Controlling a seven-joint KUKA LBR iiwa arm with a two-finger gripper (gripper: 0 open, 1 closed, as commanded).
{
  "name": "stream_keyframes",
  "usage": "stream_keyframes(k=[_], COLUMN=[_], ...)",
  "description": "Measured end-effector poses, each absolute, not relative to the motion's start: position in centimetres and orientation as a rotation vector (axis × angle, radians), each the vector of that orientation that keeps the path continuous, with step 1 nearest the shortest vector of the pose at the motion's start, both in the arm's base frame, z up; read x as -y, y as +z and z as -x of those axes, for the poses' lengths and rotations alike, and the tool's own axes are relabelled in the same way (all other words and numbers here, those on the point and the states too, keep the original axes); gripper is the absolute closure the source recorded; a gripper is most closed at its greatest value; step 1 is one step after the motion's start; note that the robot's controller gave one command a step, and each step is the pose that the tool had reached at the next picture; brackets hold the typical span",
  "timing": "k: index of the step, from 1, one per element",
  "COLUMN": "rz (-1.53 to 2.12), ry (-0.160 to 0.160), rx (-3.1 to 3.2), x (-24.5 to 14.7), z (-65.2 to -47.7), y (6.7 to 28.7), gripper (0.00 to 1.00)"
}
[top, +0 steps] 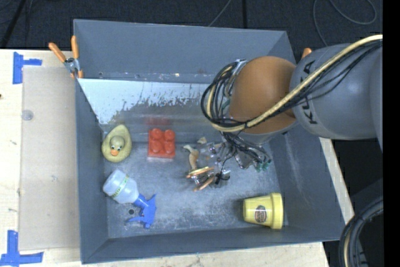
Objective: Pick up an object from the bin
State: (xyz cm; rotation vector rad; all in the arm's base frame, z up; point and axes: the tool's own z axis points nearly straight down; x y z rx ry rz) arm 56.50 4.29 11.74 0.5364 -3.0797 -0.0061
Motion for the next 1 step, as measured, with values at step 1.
stream_keyframes(k=[1], rz=[-0.536], ry=[-0.005], rx=[3.086], x=[-4.32], z=[-56.68], y=[13.64], gripper=[1.0])
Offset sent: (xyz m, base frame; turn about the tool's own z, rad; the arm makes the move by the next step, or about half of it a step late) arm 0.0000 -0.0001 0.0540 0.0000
